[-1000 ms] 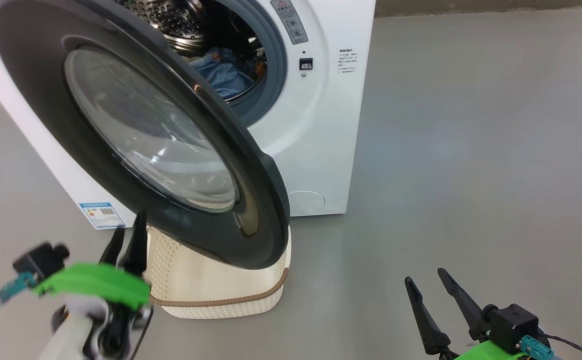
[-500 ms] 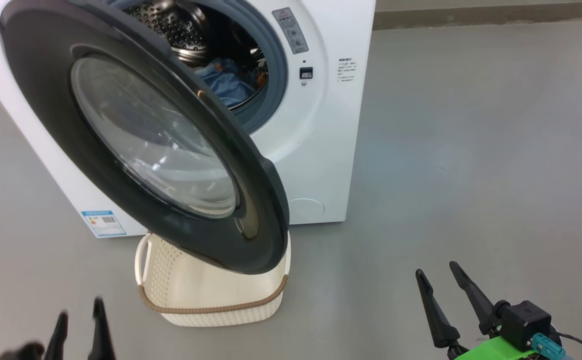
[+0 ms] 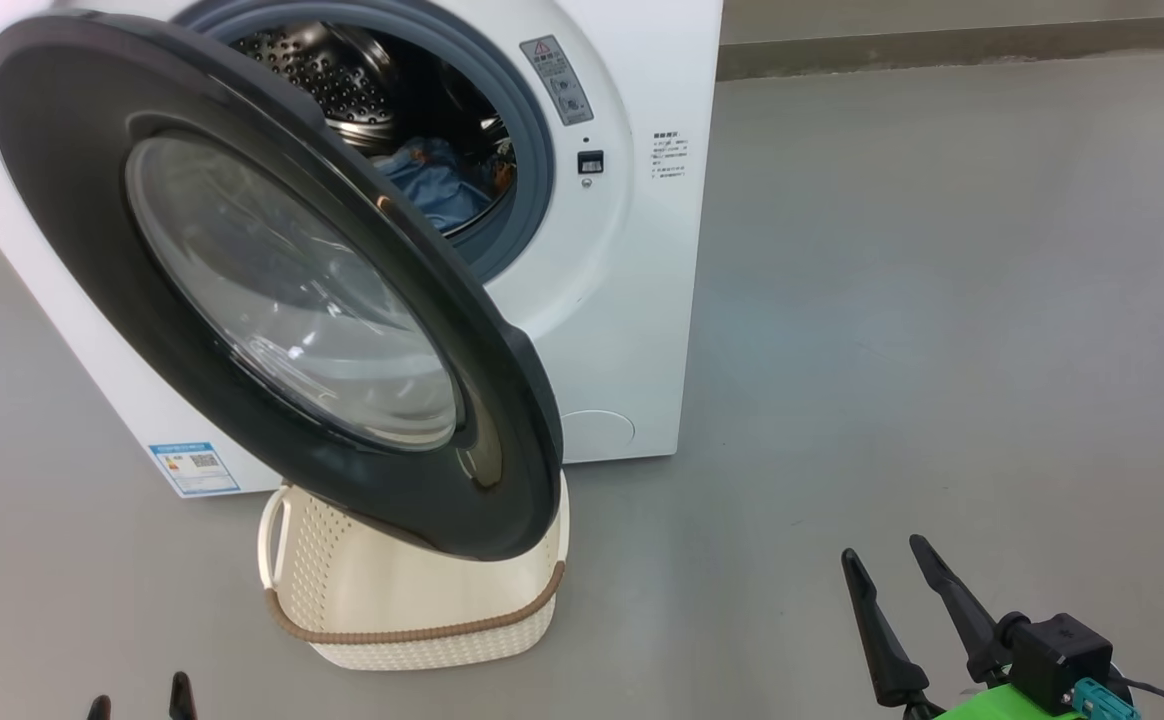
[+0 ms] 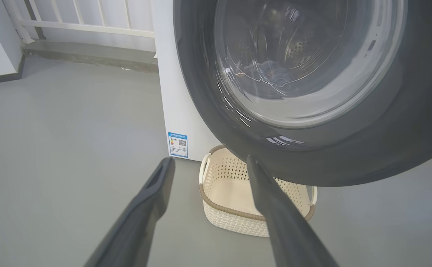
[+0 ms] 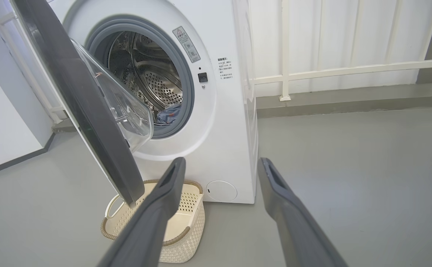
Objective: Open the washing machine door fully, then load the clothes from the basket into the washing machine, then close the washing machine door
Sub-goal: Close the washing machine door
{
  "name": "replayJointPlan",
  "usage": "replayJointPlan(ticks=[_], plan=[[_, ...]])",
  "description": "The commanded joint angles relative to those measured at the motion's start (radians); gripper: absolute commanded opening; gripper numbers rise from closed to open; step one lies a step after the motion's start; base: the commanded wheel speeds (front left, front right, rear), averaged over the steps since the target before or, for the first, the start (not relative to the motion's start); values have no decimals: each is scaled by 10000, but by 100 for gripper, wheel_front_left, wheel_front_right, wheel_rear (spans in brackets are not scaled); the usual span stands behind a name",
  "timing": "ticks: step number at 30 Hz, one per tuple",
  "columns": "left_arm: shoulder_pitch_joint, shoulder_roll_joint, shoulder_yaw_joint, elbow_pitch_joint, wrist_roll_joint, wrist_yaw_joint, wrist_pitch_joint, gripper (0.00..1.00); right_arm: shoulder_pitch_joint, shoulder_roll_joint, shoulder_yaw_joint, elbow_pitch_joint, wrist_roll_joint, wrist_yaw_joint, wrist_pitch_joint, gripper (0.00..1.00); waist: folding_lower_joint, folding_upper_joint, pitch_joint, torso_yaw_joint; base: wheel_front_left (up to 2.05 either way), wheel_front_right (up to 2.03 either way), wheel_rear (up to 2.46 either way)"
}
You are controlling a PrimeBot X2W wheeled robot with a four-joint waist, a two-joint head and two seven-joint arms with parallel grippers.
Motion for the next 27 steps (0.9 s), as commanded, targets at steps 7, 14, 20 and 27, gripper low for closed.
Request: replayJointPlan(ticks=[7,14,20,27], plan=[[-246,34,642,-423,289,-194,-66,100,-111,-15,194,-230,-145,27,-48,100,0,0,-4,49,0,0,0],[-268,27,650,-367,227,-268,-66,100,-99,-4,229,-144,-99,27,-48,100,0,0,-33,60,0,0,0],[-291,26,592,-319,211,-311,-66,100,-121,6,202,-89,-45,27,-48,0,0,0,-18,62,0,0,0],[-270,25,500,-290,20,-286,-66,100,-168,61,-18,99,302,27,-48,0,0,0,-17,75,0,0,0]])
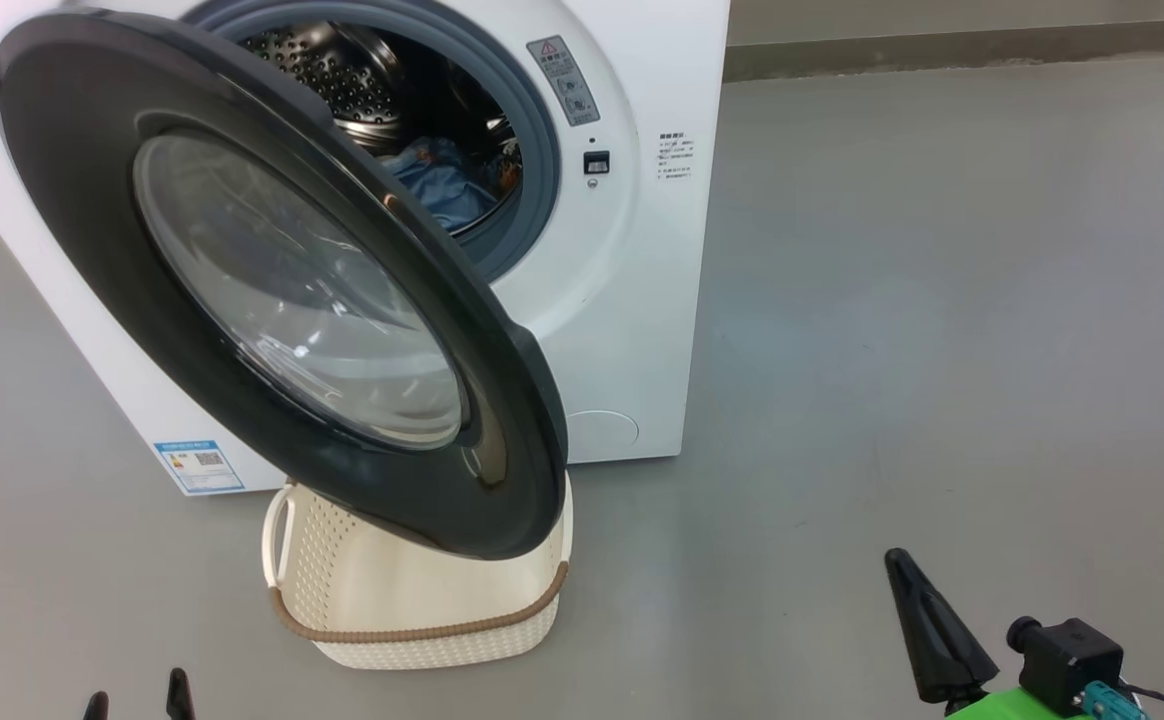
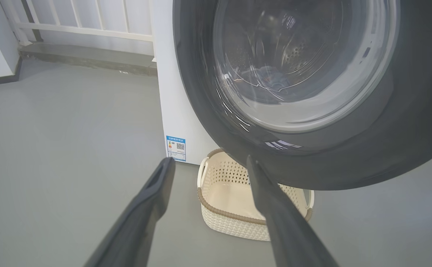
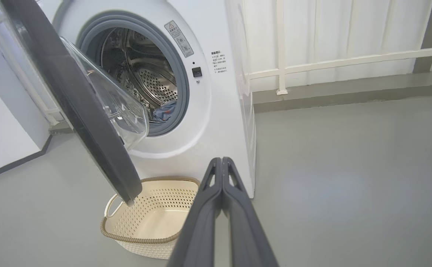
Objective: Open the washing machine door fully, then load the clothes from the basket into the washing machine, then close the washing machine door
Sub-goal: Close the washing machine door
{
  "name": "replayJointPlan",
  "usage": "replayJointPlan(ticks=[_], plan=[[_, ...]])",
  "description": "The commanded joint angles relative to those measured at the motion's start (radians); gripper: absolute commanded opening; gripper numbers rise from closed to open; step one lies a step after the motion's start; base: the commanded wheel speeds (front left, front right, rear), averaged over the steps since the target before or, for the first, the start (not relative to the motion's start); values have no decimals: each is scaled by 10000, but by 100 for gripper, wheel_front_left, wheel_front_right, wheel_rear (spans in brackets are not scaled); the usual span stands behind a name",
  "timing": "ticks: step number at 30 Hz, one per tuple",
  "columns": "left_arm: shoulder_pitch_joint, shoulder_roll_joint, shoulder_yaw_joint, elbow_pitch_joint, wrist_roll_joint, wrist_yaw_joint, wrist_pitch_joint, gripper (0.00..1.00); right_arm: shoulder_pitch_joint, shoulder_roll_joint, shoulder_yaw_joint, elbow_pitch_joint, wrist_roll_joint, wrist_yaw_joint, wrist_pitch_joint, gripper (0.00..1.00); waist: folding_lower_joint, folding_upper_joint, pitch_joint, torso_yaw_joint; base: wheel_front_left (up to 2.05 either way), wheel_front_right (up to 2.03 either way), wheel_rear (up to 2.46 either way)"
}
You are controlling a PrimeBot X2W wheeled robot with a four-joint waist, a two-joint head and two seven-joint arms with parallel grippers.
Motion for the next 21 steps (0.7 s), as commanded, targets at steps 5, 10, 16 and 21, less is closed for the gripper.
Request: replayJointPlan(ticks=[5,10,16,21], plan=[[-232,92,178,-197,-239,40,-66,100,-426,53,-103,-163,462,27,-48,0,1,0,37,-5,0,0,0],[-232,92,-8,-260,-535,145,-66,100,-1330,88,-295,-832,698,27,-48,0,1,0,143,19,0,0,0],[-391,92,-281,-365,-693,256,-66,100,-3034,102,152,-2177,1348,27,-48,0,1,0,316,220,0,0,0],[-518,91,-595,-353,-865,298,-66,100,-4208,104,1658,-3007,1849,27,-48,0,1,0,435,604,0,0,0]])
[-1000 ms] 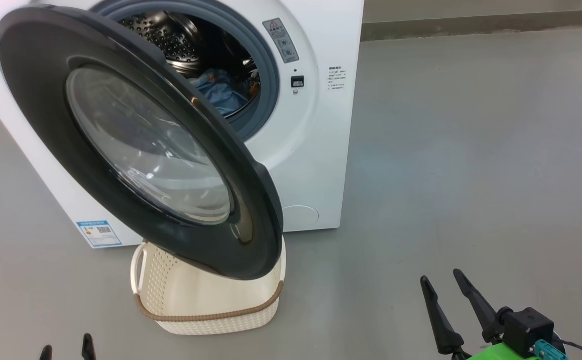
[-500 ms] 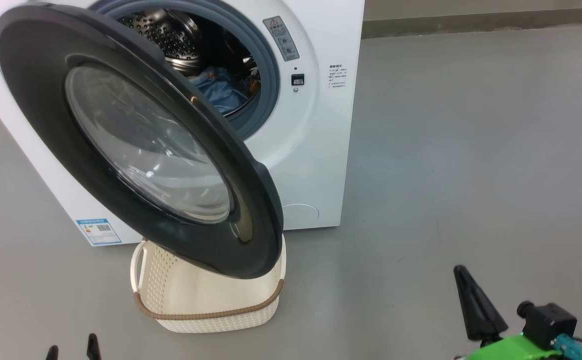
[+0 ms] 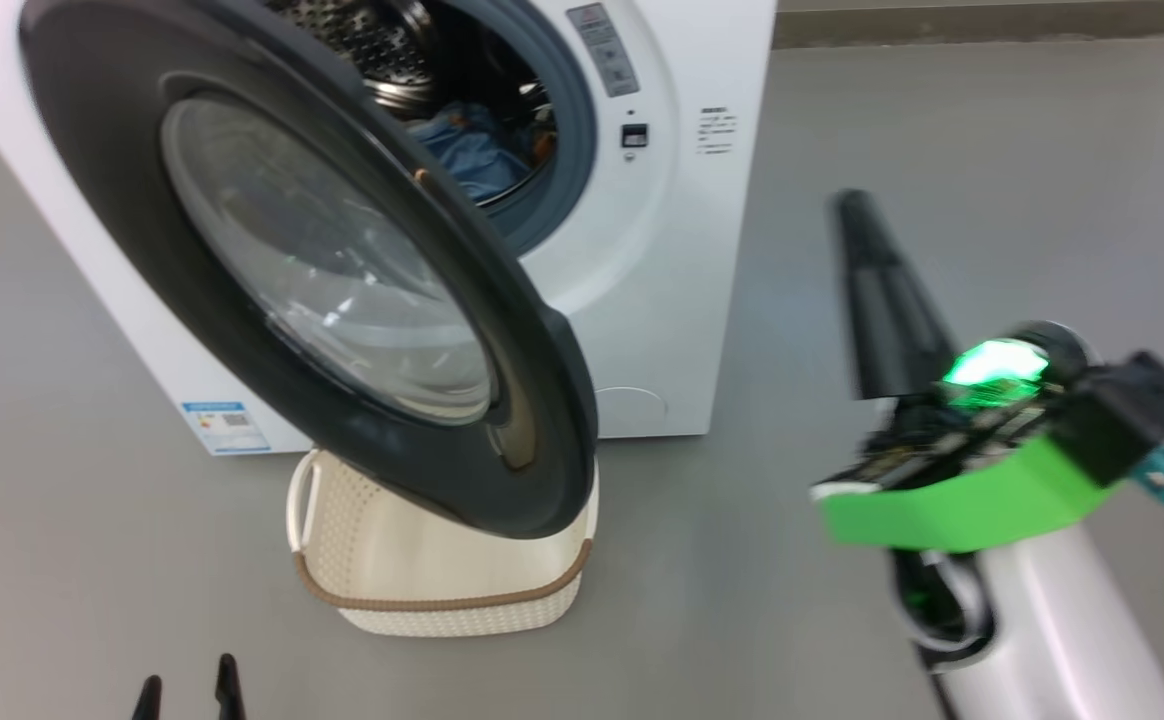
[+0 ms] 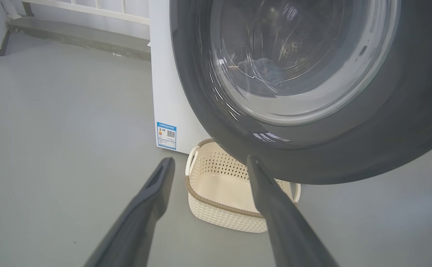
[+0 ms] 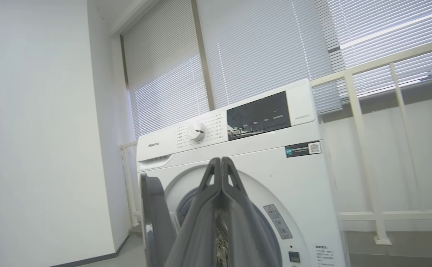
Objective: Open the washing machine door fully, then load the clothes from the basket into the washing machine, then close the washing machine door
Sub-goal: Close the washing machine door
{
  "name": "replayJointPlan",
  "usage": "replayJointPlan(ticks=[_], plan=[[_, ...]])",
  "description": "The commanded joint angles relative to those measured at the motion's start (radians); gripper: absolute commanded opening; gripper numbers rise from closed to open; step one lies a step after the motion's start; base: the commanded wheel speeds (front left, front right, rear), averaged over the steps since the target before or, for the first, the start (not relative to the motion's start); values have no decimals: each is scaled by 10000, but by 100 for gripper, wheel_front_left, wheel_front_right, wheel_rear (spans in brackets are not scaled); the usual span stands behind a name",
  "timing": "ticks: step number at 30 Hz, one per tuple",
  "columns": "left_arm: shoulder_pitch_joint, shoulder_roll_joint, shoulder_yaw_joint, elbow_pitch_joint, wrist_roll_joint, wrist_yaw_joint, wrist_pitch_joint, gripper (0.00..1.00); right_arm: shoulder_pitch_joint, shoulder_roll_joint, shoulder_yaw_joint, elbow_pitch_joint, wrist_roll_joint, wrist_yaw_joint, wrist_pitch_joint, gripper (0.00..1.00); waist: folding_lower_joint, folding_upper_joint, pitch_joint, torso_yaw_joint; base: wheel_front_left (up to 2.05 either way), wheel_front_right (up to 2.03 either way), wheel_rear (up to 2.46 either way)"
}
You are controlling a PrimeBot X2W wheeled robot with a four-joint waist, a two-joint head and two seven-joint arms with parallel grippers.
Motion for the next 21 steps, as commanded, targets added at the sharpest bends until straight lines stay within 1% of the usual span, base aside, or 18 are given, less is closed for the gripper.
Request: replayJointPlan(ticks=[1,3,6,9,11,15,21], plan=[[-450,93,257,-252,-73,78,-66,100,-321,110,509,-298,102,27,-46,0,0,0,90,242,0,0,0],[-484,93,103,-271,-141,116,-66,100,-472,110,1393,-338,283,27,-46,0,0,0,149,448,0,0,0],[-600,93,-112,-276,-244,123,-66,100,-461,111,2654,-10,409,27,-46,0,0,0,342,811,0,0,0],[-759,93,-222,-333,-399,195,-66,100,-195,111,3399,646,492,27,-46,0,0,0,576,1221,0,0,0],[-842,93,-292,-411,-496,257,-66,100,-11,111,3534,1228,445,27,-46,0,0,0,770,1477,0,0,0],[-989,93,-441,-520,-584,316,-66,100,110,111,3421,2311,83,27,-46,0,0,0,1216,1850,0,0,0],[-1362,93,-556,-498,-668,274,-66,100,-92,112,3156,3206,-266,27,-46,0,0,0,1710,2125,0,0,0]])
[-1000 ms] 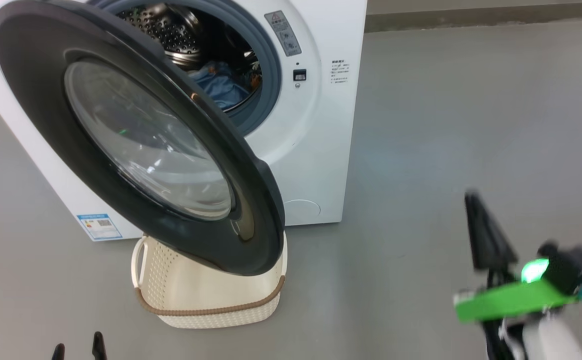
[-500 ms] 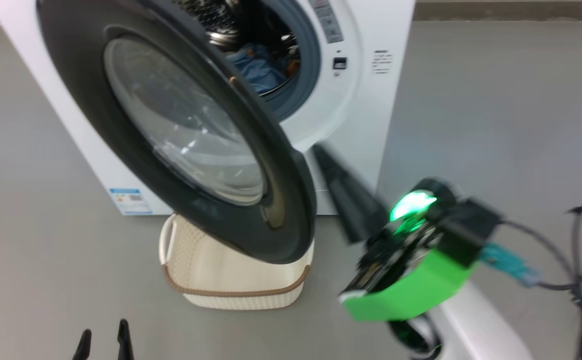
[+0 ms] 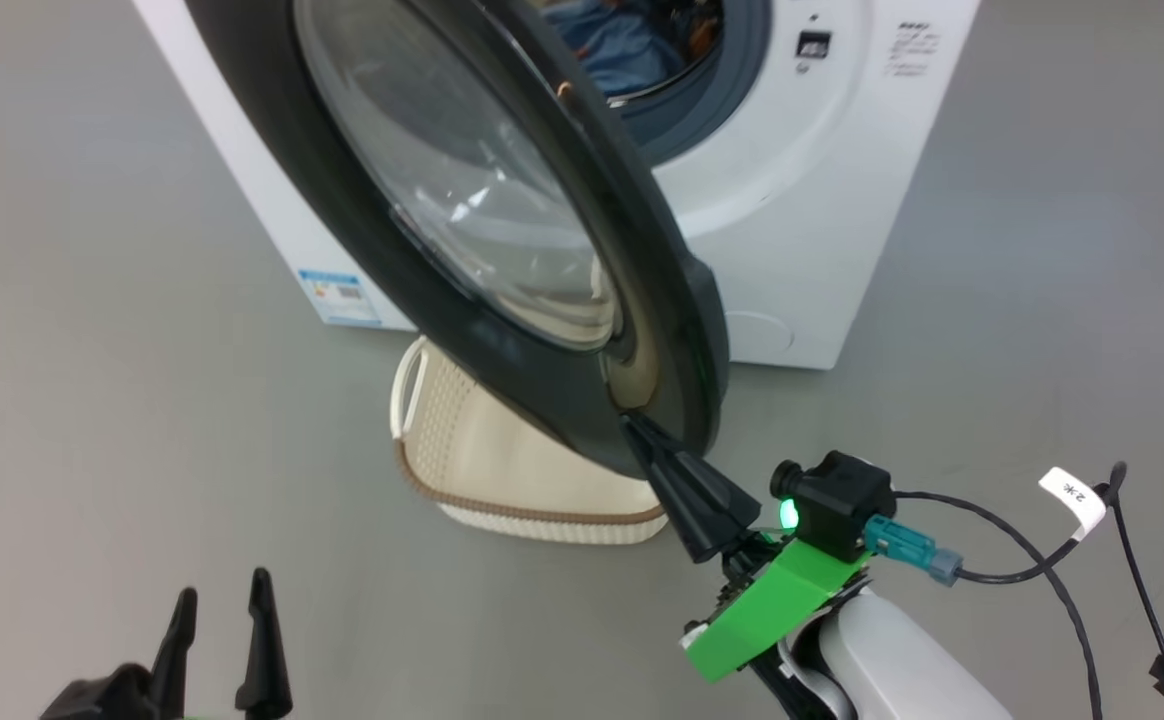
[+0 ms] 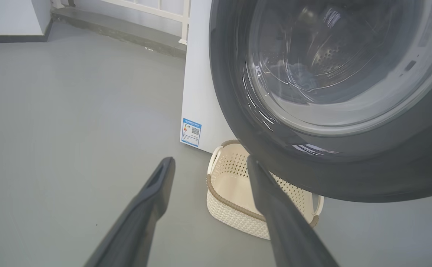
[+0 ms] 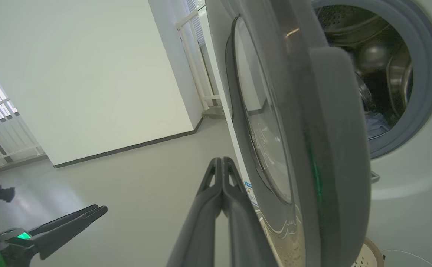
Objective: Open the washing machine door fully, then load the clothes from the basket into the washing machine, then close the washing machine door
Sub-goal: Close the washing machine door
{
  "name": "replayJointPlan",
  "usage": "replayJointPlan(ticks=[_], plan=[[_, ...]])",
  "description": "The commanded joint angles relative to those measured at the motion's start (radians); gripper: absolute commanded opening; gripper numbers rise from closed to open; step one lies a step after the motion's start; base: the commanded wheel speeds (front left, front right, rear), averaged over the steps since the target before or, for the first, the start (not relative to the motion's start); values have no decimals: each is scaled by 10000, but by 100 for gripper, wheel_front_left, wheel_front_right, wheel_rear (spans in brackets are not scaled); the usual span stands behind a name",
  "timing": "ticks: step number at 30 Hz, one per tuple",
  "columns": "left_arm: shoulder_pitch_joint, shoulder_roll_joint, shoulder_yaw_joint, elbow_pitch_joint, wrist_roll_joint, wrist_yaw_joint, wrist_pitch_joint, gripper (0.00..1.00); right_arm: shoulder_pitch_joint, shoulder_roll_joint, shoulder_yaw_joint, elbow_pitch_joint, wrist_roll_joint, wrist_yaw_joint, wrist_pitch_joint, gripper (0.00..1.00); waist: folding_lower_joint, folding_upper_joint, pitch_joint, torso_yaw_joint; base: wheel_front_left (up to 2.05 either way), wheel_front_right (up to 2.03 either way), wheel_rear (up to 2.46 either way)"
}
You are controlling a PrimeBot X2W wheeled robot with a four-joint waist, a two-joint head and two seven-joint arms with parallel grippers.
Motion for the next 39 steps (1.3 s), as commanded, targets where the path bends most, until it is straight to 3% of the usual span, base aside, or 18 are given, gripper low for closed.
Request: replayJointPlan(ticks=[1,24,39], plan=[[-440,95,252,-241,-57,50,-66,100,-210,169,52,-95,-79,27,-48,0,-1,-1,482,397,0,0,0],[-919,95,-164,-273,-334,154,-66,100,-791,170,-1332,215,-412,27,-48,0,-1,-1,1268,459,0,0,0],[-1494,95,-516,-433,-624,203,-67,100,-2178,170,-2843,117,-1125,27,-48,0,-1,-1,2541,625,0,0,0]])
